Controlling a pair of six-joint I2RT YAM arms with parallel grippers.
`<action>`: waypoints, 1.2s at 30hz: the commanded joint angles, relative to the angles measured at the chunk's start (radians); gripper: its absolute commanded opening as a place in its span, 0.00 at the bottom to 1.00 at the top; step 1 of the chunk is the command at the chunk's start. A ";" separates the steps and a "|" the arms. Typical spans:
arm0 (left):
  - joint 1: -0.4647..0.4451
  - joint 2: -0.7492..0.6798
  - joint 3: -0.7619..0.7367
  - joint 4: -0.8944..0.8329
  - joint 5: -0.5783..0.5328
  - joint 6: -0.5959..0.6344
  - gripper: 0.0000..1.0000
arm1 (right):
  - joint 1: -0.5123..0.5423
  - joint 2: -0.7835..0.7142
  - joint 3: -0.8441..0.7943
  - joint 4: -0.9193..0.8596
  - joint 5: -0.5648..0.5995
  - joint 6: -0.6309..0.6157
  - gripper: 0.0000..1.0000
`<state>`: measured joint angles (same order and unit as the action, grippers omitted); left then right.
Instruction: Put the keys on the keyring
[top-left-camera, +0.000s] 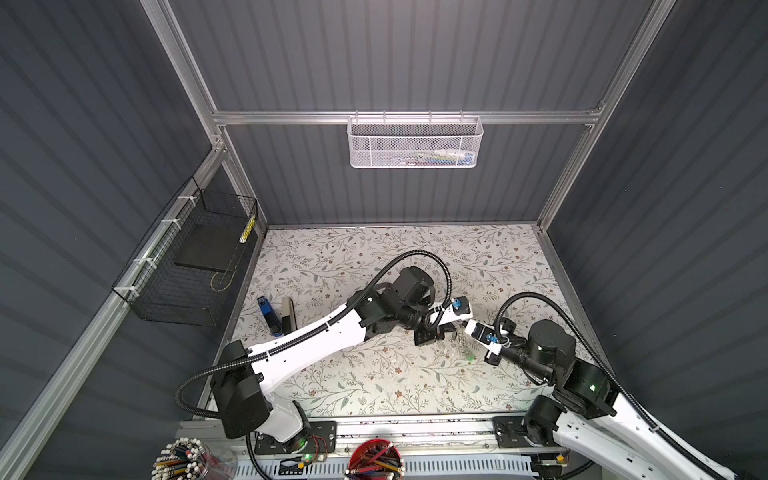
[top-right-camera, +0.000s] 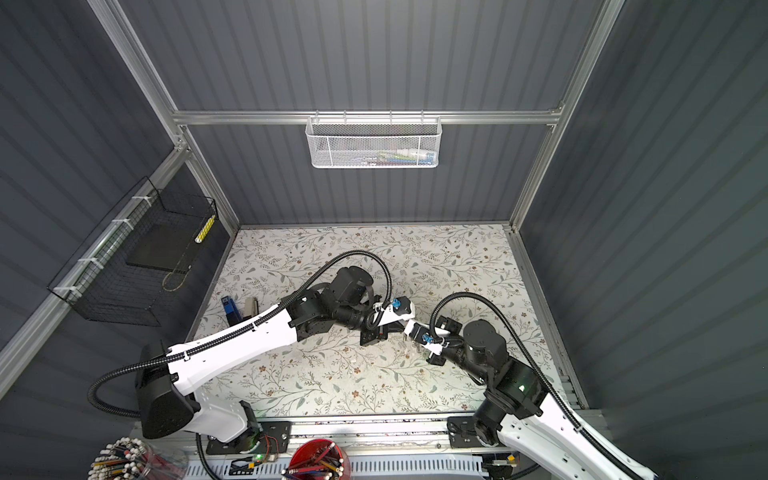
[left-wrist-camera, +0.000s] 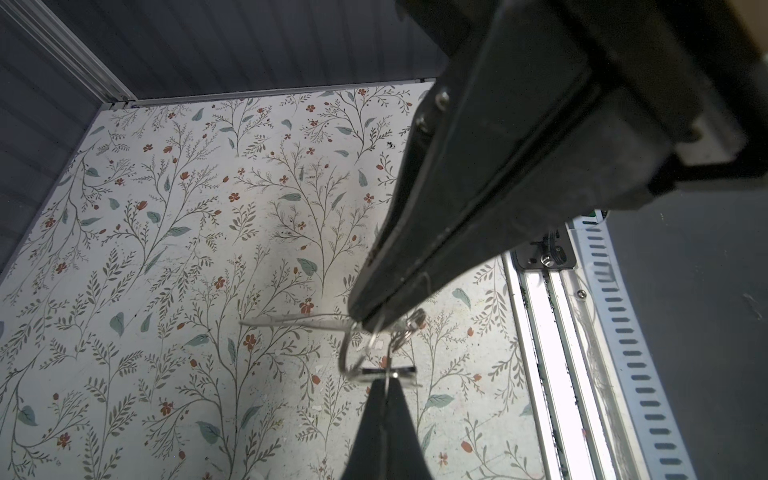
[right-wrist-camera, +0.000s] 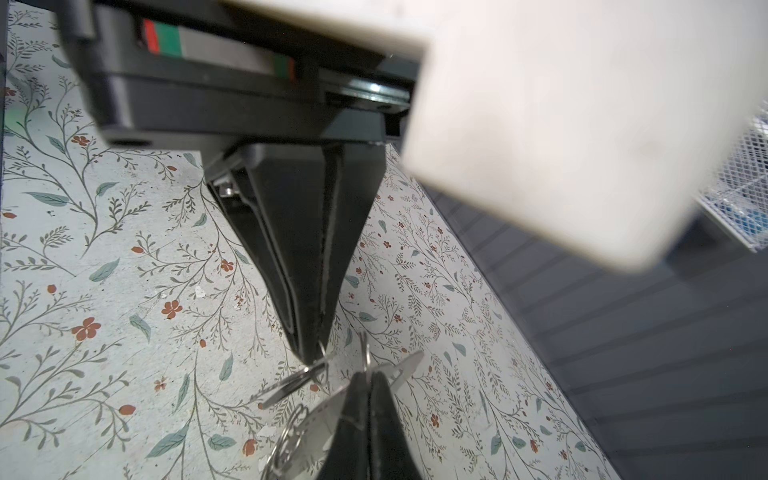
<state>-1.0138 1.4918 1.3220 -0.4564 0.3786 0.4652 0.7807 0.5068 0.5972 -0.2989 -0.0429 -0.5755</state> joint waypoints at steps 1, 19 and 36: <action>0.001 -0.034 0.000 0.040 0.011 -0.029 0.00 | 0.002 -0.015 -0.018 0.029 -0.021 0.018 0.00; 0.057 -0.040 -0.015 0.056 0.059 -0.105 0.00 | 0.002 -0.059 -0.037 0.030 -0.074 0.005 0.00; 0.102 0.013 0.004 0.031 0.246 -0.154 0.00 | 0.002 -0.116 -0.091 0.175 -0.107 0.007 0.00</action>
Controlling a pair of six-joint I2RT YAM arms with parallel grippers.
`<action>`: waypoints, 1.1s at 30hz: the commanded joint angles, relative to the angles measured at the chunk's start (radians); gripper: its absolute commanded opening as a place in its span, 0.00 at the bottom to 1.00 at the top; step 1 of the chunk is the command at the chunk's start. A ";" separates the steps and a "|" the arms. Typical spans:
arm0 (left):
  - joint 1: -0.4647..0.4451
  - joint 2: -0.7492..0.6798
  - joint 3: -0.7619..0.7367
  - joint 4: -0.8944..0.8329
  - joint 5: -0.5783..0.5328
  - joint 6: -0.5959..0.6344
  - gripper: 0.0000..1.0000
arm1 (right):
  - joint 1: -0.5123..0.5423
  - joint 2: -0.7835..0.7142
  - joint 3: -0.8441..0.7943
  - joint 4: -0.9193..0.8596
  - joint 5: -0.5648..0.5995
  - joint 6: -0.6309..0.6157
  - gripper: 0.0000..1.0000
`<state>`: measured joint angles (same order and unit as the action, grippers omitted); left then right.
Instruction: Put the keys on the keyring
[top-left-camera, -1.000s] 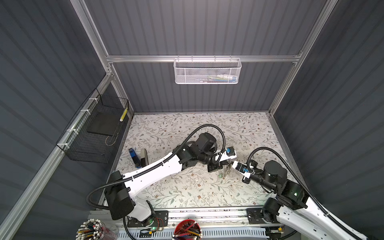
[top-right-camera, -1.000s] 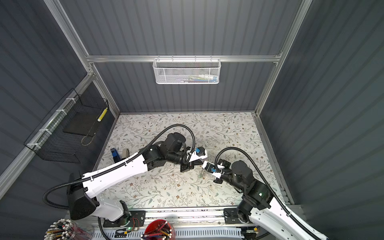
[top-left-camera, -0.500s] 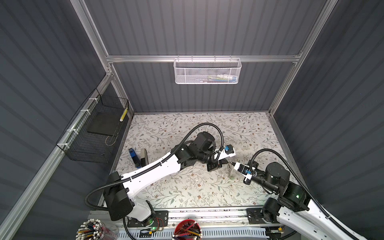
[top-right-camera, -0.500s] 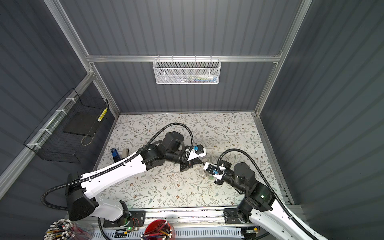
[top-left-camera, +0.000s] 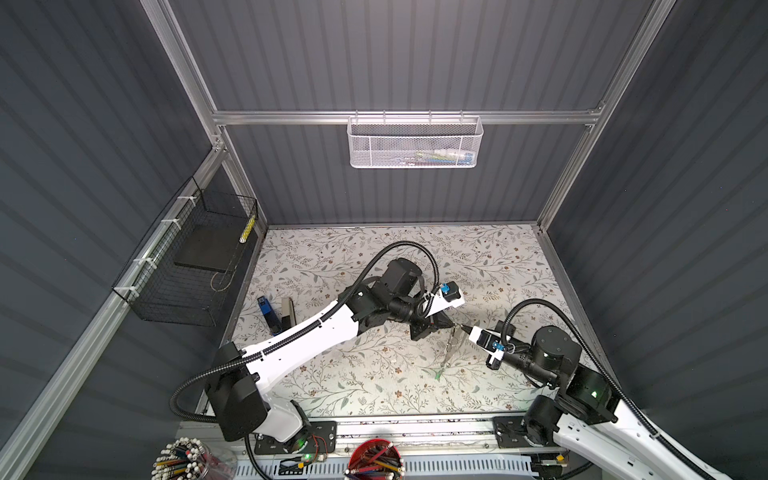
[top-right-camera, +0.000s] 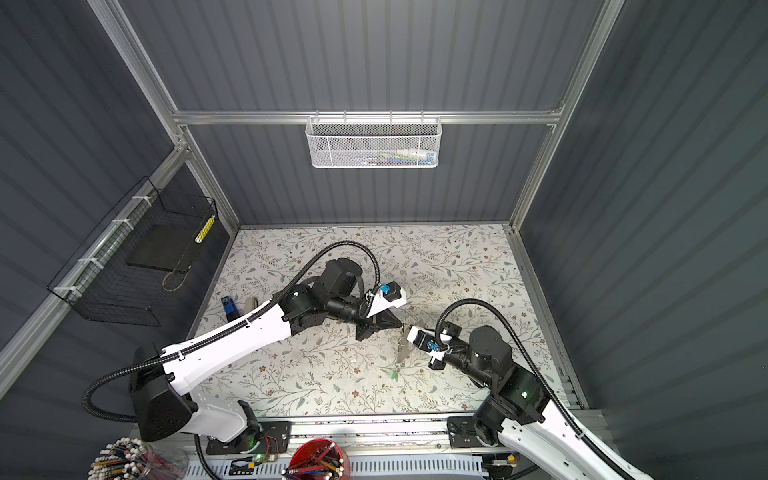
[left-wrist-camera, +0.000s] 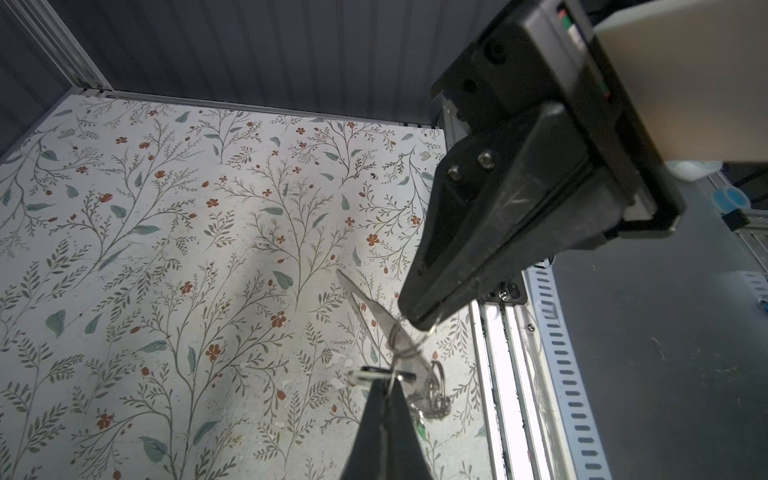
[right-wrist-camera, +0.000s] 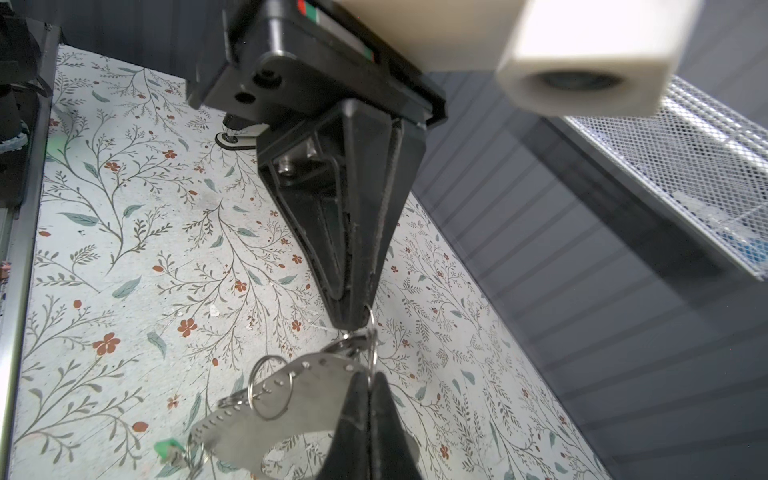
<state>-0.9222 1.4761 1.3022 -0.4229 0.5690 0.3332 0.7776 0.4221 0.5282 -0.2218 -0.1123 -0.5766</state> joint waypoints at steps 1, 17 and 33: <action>0.011 0.037 0.027 -0.004 0.076 -0.025 0.00 | 0.005 -0.042 -0.032 0.125 -0.038 0.014 0.00; 0.019 -0.122 -0.115 0.139 -0.060 0.052 0.45 | -0.001 -0.026 -0.076 0.196 -0.086 0.097 0.00; 0.011 -0.164 -0.161 0.181 0.006 0.174 0.38 | -0.005 0.038 -0.039 0.207 -0.159 0.130 0.00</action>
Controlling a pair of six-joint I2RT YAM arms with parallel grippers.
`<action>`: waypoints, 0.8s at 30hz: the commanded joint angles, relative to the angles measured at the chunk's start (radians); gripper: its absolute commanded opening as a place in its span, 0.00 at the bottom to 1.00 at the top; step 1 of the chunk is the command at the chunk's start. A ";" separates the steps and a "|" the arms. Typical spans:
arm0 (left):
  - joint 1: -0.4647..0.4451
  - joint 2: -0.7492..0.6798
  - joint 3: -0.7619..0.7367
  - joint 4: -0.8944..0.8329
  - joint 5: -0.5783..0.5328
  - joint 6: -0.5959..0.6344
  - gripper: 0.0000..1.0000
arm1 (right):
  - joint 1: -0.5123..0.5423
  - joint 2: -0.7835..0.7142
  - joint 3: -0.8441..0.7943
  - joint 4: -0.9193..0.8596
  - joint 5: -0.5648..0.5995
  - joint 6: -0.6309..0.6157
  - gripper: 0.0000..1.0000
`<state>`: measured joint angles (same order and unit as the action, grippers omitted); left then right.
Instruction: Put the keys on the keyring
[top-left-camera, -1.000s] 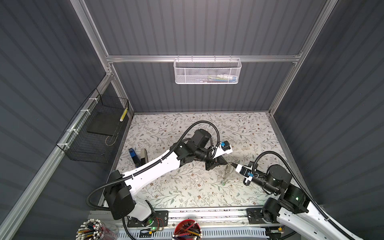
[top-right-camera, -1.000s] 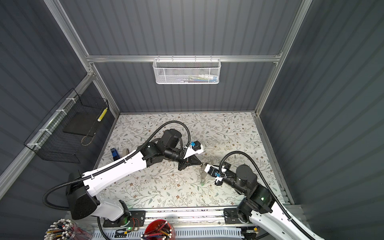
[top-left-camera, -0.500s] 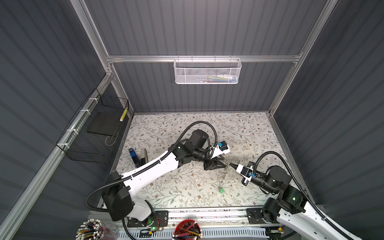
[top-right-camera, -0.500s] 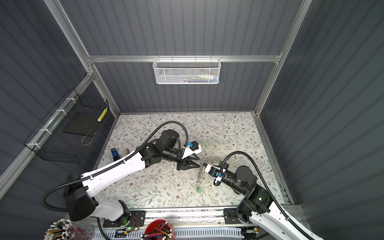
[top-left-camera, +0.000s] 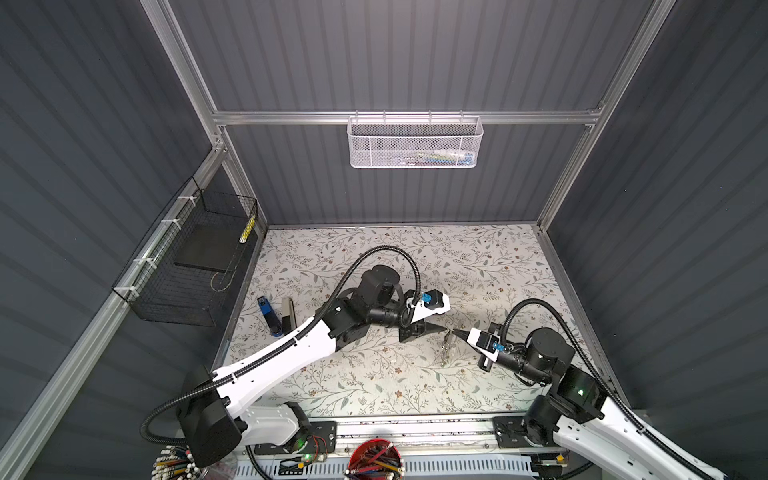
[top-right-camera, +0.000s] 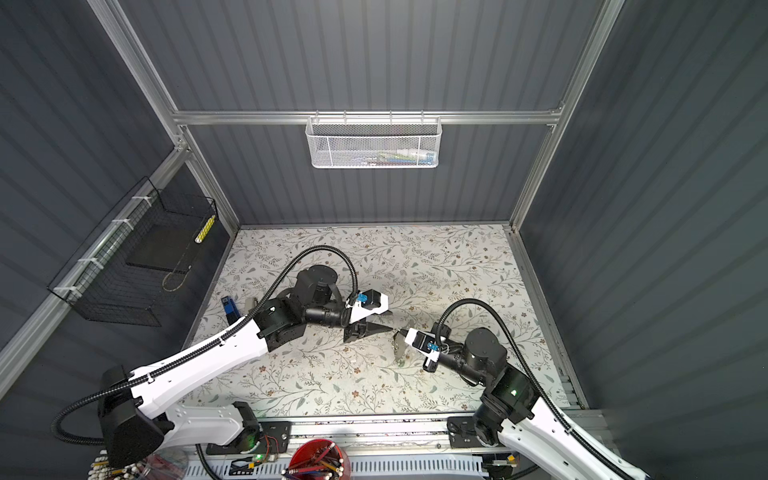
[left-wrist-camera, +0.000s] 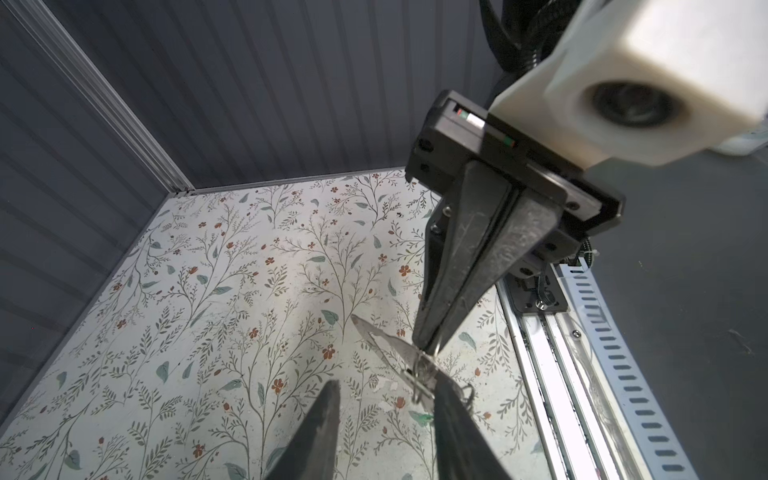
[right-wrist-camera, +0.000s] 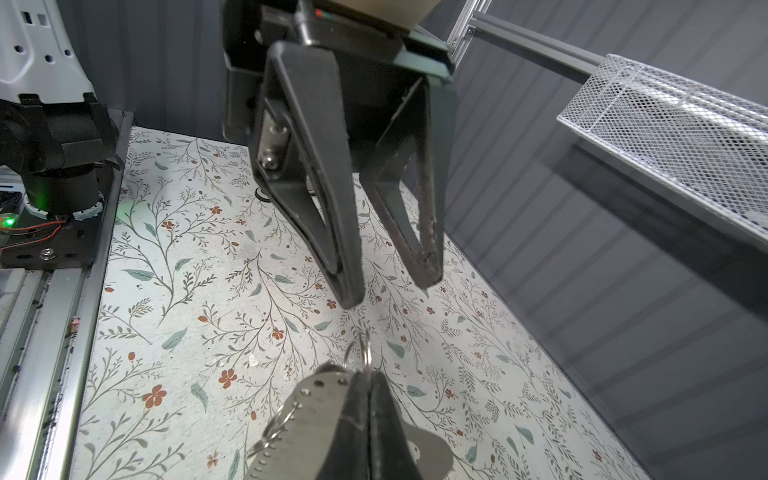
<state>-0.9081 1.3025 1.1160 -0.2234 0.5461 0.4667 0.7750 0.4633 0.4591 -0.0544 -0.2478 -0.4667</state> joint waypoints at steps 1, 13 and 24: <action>-0.004 0.012 0.026 -0.021 0.031 0.045 0.37 | -0.003 -0.002 0.030 0.040 -0.026 0.023 0.00; -0.018 0.030 0.034 -0.070 0.023 0.103 0.31 | -0.003 0.034 0.048 0.045 -0.028 0.028 0.00; -0.031 0.040 0.049 -0.084 0.002 0.137 0.15 | -0.003 0.048 0.052 0.039 -0.042 0.025 0.00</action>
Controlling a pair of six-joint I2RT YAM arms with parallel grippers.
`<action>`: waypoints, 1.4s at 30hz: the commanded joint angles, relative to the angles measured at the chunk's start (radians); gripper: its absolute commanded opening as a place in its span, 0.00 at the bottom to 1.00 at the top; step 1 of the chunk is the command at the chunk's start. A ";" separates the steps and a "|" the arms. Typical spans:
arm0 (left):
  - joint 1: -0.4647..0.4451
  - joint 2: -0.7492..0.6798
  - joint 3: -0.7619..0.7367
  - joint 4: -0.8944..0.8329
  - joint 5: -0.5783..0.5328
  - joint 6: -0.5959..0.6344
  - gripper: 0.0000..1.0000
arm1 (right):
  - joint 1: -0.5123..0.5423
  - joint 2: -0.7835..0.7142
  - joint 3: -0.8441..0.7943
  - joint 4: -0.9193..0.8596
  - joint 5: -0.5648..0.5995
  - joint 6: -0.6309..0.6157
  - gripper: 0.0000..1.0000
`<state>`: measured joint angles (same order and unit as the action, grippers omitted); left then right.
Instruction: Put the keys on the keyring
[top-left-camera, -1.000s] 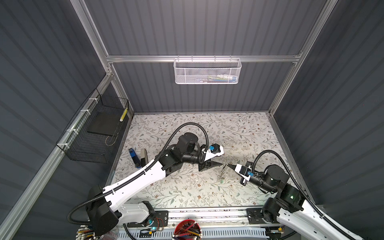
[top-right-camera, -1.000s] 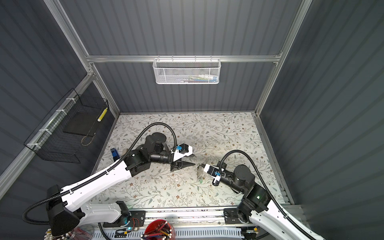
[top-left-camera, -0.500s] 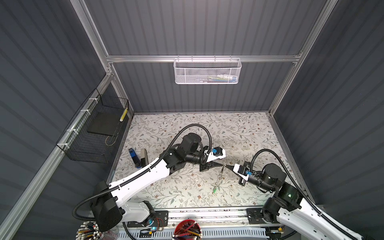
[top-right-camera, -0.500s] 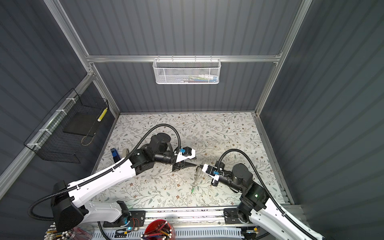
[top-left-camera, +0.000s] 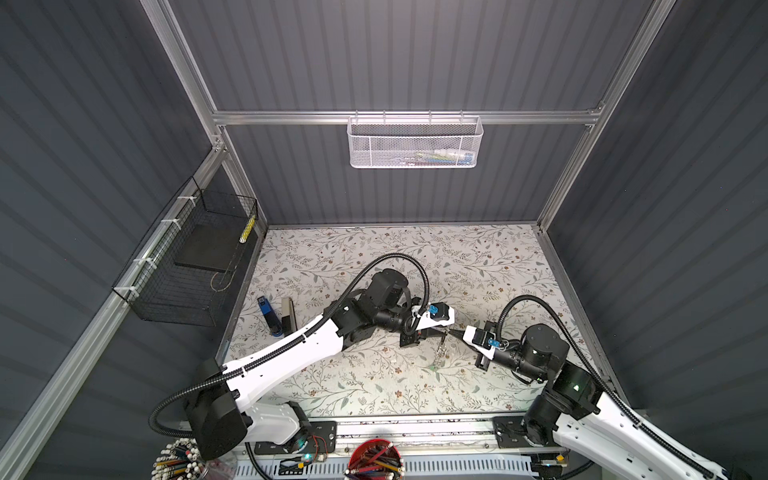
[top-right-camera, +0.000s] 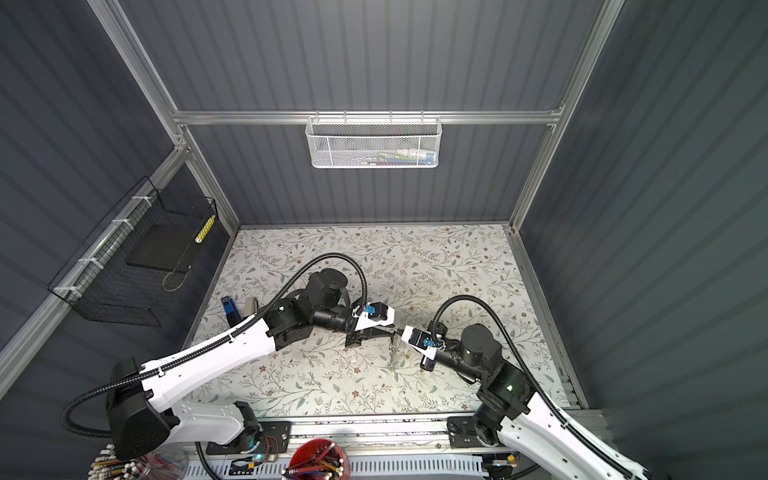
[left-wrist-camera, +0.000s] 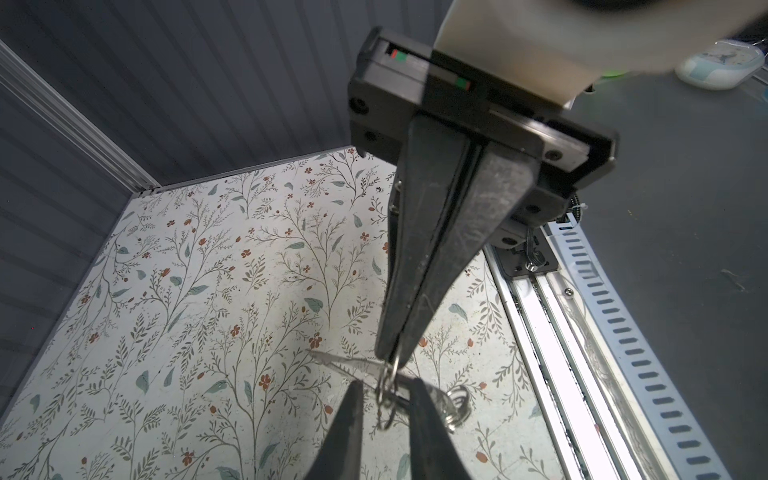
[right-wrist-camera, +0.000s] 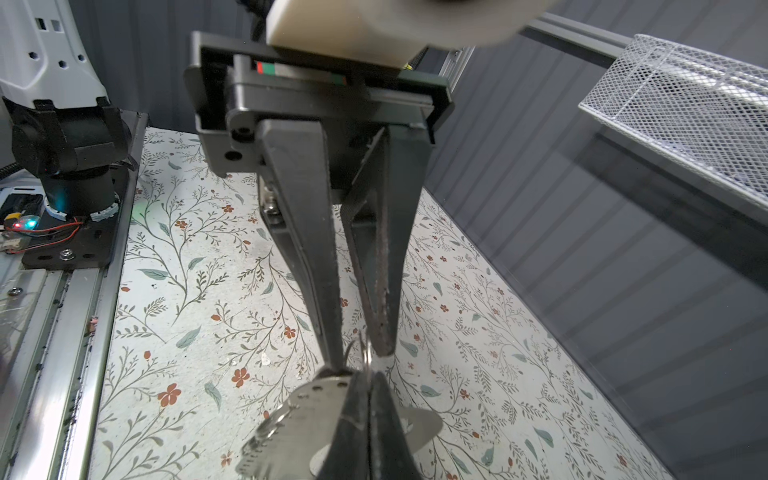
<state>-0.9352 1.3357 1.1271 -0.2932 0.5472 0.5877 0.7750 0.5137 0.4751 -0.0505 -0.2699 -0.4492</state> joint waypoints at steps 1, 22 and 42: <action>-0.004 0.005 0.038 -0.011 0.000 0.016 0.12 | -0.003 -0.002 0.035 0.032 -0.020 0.006 0.00; -0.019 0.240 0.491 -0.608 -0.173 -0.030 0.00 | -0.001 -0.107 0.030 -0.149 0.220 0.032 0.37; -0.069 0.297 0.619 -0.767 -0.211 -0.033 0.00 | 0.009 0.035 0.013 0.079 0.057 0.184 0.22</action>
<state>-0.9962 1.6394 1.7176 -1.0252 0.3317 0.5571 0.7795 0.5465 0.4843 -0.0402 -0.1959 -0.3004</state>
